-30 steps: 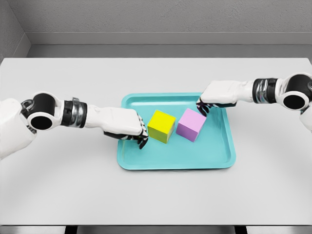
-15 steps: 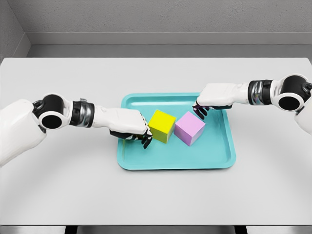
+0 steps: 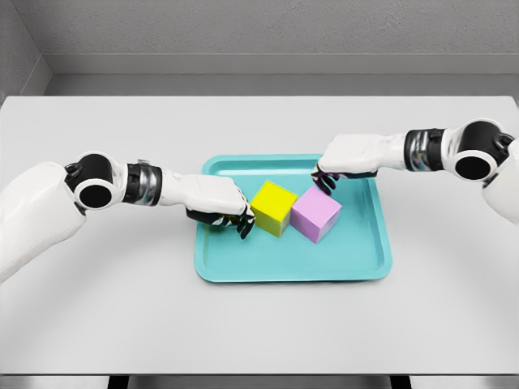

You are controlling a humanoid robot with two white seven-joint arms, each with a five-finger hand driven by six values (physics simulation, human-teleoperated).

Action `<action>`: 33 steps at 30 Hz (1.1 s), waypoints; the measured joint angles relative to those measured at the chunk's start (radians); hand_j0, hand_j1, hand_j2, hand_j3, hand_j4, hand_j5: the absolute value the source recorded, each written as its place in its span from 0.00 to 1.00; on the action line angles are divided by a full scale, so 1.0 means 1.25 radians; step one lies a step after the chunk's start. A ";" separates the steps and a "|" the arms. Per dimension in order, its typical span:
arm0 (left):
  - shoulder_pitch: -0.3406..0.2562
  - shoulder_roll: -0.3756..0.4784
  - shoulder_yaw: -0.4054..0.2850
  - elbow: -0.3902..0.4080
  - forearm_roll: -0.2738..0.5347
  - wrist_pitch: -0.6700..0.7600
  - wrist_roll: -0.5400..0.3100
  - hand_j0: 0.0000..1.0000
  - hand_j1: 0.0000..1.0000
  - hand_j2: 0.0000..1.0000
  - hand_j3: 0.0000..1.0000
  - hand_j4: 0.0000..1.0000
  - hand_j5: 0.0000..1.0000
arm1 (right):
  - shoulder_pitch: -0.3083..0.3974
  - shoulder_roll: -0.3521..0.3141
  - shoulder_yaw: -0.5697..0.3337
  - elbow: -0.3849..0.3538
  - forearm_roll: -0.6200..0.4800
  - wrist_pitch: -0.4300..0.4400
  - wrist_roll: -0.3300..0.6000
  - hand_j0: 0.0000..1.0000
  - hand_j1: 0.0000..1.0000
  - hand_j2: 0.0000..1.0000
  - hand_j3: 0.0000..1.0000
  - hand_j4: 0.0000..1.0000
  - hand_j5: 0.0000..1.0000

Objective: Push two cubes

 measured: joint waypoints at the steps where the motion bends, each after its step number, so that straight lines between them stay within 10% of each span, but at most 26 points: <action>1: 0.000 0.000 0.000 0.001 0.000 0.000 0.000 0.41 0.41 0.41 0.41 0.41 0.41 | 0.000 0.001 0.002 -0.005 -0.001 0.000 0.000 0.26 0.26 0.26 0.26 0.26 0.26; 14: -0.006 -0.017 0.003 0.027 0.002 0.001 0.000 0.41 0.41 0.41 0.41 0.41 0.41 | -0.002 -0.003 0.009 -0.030 -0.005 0.000 0.000 0.29 0.29 0.29 0.29 0.29 0.29; 21: -0.028 -0.006 0.006 0.026 0.011 0.000 0.000 0.42 0.42 0.42 0.42 0.42 0.42 | 0.031 -0.054 -0.122 0.018 -0.009 0.000 0.000 0.35 0.35 0.35 0.35 0.35 0.35; 23: -0.029 0.025 0.006 0.012 0.034 0.000 0.000 0.42 0.42 0.42 0.42 0.42 0.42 | 0.031 -0.085 -0.159 0.028 -0.010 0.000 0.000 0.47 0.47 0.47 0.47 0.47 0.47; 25: -0.029 0.062 0.007 -0.017 0.055 0.000 0.000 0.42 0.42 0.42 0.42 0.42 0.42 | 0.042 -0.122 -0.179 0.033 -0.010 0.000 0.000 1.00 1.00 1.00 1.00 1.00 1.00; 30: -0.005 0.150 0.059 -0.091 0.073 0.000 0.000 0.44 0.44 0.44 0.44 0.44 0.44 | 0.102 -0.236 -0.215 0.034 -0.010 -0.001 0.000 1.00 1.00 1.00 1.00 1.00 1.00; 33: 0.114 0.170 0.146 -0.118 0.073 -0.002 0.000 0.46 0.46 0.46 0.46 0.46 0.46 | 0.157 -0.295 -0.221 0.012 -0.009 -0.001 0.000 1.00 1.00 1.00 1.00 1.00 1.00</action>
